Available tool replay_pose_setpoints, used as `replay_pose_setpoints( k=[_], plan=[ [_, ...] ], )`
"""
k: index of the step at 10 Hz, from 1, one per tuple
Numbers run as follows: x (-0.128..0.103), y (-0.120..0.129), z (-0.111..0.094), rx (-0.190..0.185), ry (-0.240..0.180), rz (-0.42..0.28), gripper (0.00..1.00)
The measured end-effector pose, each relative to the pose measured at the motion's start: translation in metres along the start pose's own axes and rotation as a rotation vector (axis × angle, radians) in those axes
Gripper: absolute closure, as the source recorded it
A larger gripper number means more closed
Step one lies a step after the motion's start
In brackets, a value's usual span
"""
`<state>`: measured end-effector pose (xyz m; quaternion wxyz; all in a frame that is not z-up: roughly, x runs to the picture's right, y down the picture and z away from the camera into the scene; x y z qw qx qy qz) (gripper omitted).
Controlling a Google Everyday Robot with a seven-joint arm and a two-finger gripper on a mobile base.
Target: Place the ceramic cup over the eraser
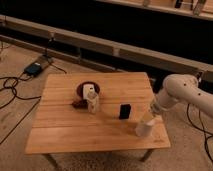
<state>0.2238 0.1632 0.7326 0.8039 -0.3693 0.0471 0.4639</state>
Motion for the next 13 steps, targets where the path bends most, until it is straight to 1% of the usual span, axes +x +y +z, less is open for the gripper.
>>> replay_pose_setpoints(
  k=[1, 3, 6, 7, 8, 9, 11, 12, 13],
  plan=[
    [0.001, 0.002, 0.004, -0.003, 0.012, -0.01, 0.35],
    [0.005, 0.006, 0.015, -0.006, 0.052, -0.037, 0.35],
    [0.002, 0.009, 0.029, -0.002, 0.102, -0.079, 0.36],
    [0.002, 0.008, 0.032, 0.006, 0.122, -0.091, 0.45],
    [0.002, 0.007, 0.033, 0.011, 0.13, -0.094, 0.53],
    [0.0, 0.004, 0.032, 0.021, 0.134, -0.092, 0.65],
    [-0.004, 0.0, 0.026, 0.037, 0.125, -0.076, 0.82],
    [-0.006, -0.003, 0.018, 0.05, 0.116, -0.065, 0.93],
    [-0.009, -0.007, 0.008, 0.068, 0.103, -0.054, 0.99]
  ],
)
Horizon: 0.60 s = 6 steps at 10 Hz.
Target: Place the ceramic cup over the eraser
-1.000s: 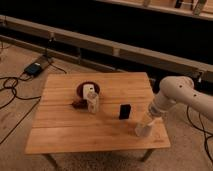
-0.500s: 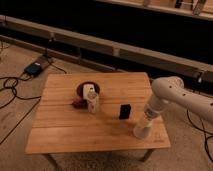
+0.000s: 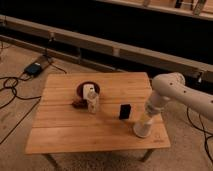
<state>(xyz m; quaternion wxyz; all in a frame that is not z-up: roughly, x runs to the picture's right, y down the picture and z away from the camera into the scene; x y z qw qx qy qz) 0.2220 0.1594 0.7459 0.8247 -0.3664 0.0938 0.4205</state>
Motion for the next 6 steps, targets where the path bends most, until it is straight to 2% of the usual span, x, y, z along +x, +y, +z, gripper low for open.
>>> replay_pose_setpoints(
  k=[3, 6],
  plan=[
    [-0.015, -0.016, -0.04, 0.061, -0.046, -0.005, 1.0],
    [-0.053, -0.019, -0.092, 0.132, -0.099, -0.09, 1.0]
  ],
)
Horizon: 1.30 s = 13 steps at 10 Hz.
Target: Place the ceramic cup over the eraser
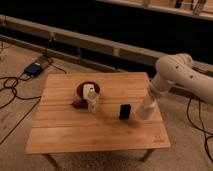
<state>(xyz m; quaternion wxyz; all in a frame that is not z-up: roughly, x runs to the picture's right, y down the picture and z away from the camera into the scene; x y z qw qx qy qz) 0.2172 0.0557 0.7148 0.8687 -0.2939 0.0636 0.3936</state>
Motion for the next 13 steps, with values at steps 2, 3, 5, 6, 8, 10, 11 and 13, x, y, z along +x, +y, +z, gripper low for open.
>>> replay_pose_setpoints(
  k=[2, 3, 5, 6, 8, 10, 11, 13],
  plan=[
    [-0.026, -0.004, -0.024, 0.033, -0.025, -0.056, 1.0],
    [-0.042, -0.004, -0.039, 0.051, -0.038, -0.095, 1.0],
    [-0.062, -0.002, -0.057, 0.072, -0.052, -0.148, 1.0],
    [-0.068, 0.0, -0.062, 0.072, -0.054, -0.163, 1.0],
    [-0.076, 0.016, -0.066, 0.043, -0.058, -0.191, 1.0],
    [-0.073, 0.037, -0.056, -0.011, -0.055, -0.194, 1.0],
    [-0.07, 0.046, -0.05, -0.035, -0.056, -0.187, 1.0],
    [-0.063, 0.059, -0.032, -0.084, -0.054, -0.173, 1.0]
  ],
)
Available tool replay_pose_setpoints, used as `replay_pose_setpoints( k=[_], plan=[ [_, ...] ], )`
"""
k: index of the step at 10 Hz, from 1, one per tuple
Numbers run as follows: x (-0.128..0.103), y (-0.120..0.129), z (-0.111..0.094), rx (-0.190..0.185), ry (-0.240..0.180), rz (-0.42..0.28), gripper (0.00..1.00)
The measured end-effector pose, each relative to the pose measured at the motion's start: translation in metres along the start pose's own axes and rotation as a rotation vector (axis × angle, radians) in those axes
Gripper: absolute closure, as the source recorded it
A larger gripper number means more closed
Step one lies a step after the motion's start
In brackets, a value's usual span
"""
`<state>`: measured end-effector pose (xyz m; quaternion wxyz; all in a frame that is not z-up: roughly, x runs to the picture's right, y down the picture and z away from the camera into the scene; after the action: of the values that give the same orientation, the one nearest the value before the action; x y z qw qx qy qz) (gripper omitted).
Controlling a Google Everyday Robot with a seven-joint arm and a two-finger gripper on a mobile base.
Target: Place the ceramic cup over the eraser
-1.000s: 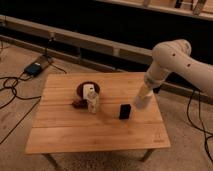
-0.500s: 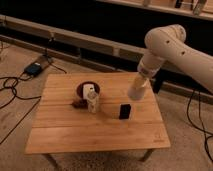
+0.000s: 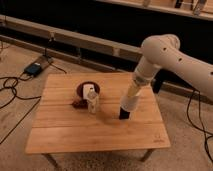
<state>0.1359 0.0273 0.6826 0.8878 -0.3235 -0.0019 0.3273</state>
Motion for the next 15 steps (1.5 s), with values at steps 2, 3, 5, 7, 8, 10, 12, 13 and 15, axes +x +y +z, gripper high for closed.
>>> replay_pose_setpoints(
  k=[2, 3, 5, 7, 8, 10, 12, 13, 15],
  plan=[
    [0.002, 0.006, 0.017, -0.038, -0.007, 0.011, 1.0],
    [0.002, 0.007, 0.023, -0.048, -0.008, 0.013, 1.0],
    [-0.004, 0.004, 0.035, -0.063, -0.012, 0.0, 1.0],
    [-0.011, -0.001, 0.041, -0.068, -0.002, -0.026, 1.0],
    [-0.009, -0.002, 0.046, -0.074, 0.015, -0.039, 1.0],
    [-0.003, -0.003, 0.057, -0.087, 0.052, -0.06, 1.0],
    [0.007, -0.006, 0.072, -0.097, 0.09, -0.071, 1.0],
    [0.009, -0.007, 0.077, -0.099, 0.098, -0.072, 1.0],
    [0.01, -0.01, 0.09, -0.1, 0.106, -0.075, 1.0]
  ],
)
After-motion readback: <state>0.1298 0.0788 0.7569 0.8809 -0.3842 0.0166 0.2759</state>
